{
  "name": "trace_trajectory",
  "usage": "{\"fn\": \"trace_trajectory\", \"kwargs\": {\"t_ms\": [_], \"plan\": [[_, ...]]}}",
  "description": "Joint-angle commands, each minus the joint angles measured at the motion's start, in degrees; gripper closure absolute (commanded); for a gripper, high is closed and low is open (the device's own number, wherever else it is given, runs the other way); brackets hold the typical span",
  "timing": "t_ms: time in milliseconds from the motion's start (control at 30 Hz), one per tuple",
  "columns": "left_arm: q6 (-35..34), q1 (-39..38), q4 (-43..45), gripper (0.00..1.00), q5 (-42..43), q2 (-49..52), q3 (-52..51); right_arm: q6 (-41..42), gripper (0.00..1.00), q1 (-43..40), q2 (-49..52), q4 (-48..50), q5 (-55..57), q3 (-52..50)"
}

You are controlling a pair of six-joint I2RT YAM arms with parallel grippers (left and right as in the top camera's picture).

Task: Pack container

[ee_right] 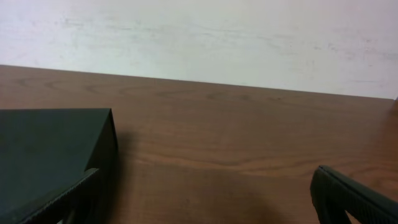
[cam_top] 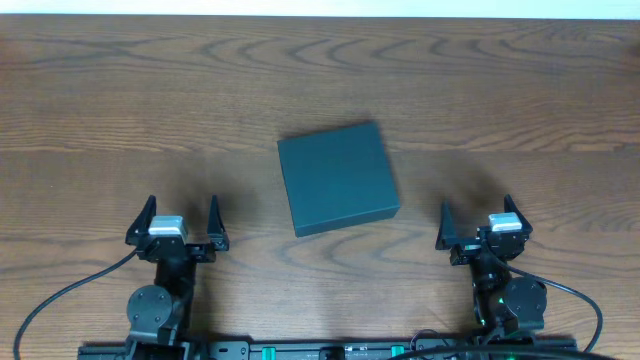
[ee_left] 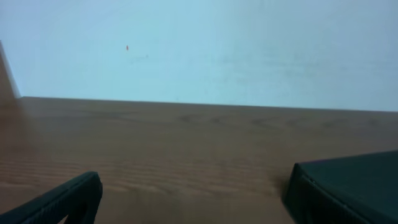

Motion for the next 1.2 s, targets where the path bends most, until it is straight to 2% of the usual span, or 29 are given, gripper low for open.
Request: {"fn": "trace_trajectory", "kwargs": {"t_ms": [0,200,300,1167], "plan": [[0.8,0.3,-0.6,0.02,-1.4,-0.4,-1.1,-0.1,0.01,-0.6,-0.4,0.0,0.0,-0.3],[1.9,0.7,-3.3,0.01,-1.9,-0.4,-1.1,-0.1,0.01,-0.6,-0.4,0.0,0.0,-0.3],[-0.6,0.7,-7.3,0.01,-0.5,-0.4,-1.1,-0.1,0.01,-0.6,-0.4,0.0,0.0,-0.3],[-1.0,0.7,-7.4,0.01,1.9,-0.3,-1.1,-0.1,0.01,-0.6,-0.4,0.0,0.0,-0.3]]}}
